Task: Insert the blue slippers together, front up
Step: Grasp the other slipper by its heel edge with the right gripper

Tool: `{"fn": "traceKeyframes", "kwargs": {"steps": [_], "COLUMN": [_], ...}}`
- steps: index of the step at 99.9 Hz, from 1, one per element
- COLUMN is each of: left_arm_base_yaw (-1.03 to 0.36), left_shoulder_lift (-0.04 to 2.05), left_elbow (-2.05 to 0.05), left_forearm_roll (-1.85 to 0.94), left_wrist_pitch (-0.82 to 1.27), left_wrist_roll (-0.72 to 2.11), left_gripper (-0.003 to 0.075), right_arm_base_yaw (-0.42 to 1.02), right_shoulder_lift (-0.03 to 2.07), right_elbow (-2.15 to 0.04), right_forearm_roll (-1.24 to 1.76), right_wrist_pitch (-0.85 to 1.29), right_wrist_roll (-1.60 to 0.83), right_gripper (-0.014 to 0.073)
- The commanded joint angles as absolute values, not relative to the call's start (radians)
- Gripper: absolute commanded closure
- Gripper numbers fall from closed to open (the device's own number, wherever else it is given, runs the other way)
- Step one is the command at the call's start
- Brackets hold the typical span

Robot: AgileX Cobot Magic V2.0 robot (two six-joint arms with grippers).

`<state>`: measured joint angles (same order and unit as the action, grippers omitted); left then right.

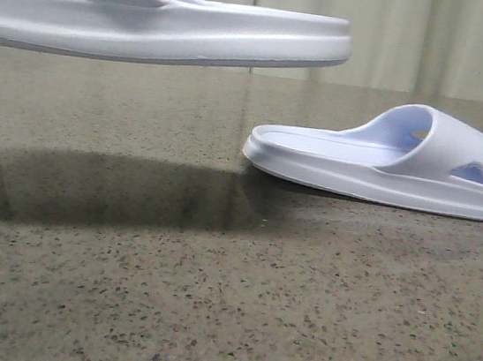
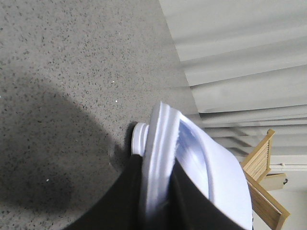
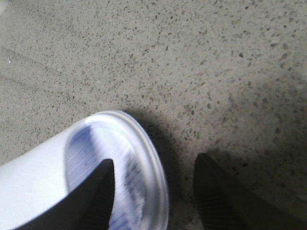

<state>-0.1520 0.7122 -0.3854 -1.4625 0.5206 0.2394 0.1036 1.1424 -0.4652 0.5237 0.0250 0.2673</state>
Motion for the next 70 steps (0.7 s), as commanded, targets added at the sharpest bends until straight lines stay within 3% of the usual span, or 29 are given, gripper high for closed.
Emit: {"fn": "traceKeyframes", "kwargs": {"steps": [1,70], "left_arm_base_yaw": [-0.157,-0.157], "left_shoulder_lift": [0.709,0.709], "left_elbow": [-0.422,-0.422], "left_forearm_roll": [-1.512,-1.512], "left_wrist_pitch": [0.524,0.524], "left_wrist_roll": [0.239,0.239], "left_gripper": [0.0704,0.0704], "right_arm_base_yaw": [0.114,0.125], "right_shoulder_lift": [1.135,1.135], "right_elbow": [-0.493,-0.493], "right_forearm_roll": [0.527,0.532], "right_wrist_pitch": [-0.024,-0.063], "right_wrist_roll": [0.264,0.264], "right_gripper": [0.0275,0.0275]}}
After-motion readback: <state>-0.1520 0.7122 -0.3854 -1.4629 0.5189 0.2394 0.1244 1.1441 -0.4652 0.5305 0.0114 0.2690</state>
